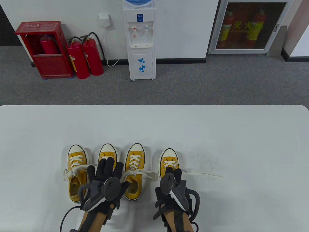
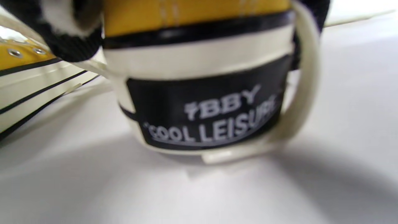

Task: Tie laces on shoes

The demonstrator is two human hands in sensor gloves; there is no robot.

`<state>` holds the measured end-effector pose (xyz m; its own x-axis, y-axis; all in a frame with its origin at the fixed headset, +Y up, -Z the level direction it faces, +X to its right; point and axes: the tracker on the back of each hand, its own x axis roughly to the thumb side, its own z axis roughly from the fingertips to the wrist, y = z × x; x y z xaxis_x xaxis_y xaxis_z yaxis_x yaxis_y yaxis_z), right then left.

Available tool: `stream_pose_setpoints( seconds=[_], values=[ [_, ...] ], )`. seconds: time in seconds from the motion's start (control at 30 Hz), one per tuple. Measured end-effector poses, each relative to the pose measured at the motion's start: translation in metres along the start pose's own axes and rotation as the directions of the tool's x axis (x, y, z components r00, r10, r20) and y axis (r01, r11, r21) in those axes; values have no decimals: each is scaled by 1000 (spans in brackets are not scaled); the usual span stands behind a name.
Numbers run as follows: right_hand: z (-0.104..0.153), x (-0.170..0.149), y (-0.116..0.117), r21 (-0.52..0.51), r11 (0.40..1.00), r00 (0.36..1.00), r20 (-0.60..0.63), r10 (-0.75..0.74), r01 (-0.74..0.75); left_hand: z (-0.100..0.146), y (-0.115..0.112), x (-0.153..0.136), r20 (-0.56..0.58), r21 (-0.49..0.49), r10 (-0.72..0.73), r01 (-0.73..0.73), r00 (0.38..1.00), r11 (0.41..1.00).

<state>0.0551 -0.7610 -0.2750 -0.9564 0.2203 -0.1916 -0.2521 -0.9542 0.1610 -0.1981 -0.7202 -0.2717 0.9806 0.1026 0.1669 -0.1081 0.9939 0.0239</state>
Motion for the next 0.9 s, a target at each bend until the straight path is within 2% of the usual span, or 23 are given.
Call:
stream_pose_setpoints(
  seconds=[0.33,0.53,0.73,0.9],
  values=[
    [3,-23,-17,83,966,969,27,-247,244,0,1,1,-4,-11,-2,2,1000,1000],
    [6,-43,-38,-2,917,917,21,-398,398,0,1,0,-7,-9,4,-4,1000,1000],
    [5,-59,-51,-107,878,883,9,-469,467,-1,1,0,-5,-7,4,-4,1000,1000],
    [3,-73,-56,-153,844,854,-9,-521,513,-1,1,-1,-5,-9,5,-5,1000,1000]
  ],
)
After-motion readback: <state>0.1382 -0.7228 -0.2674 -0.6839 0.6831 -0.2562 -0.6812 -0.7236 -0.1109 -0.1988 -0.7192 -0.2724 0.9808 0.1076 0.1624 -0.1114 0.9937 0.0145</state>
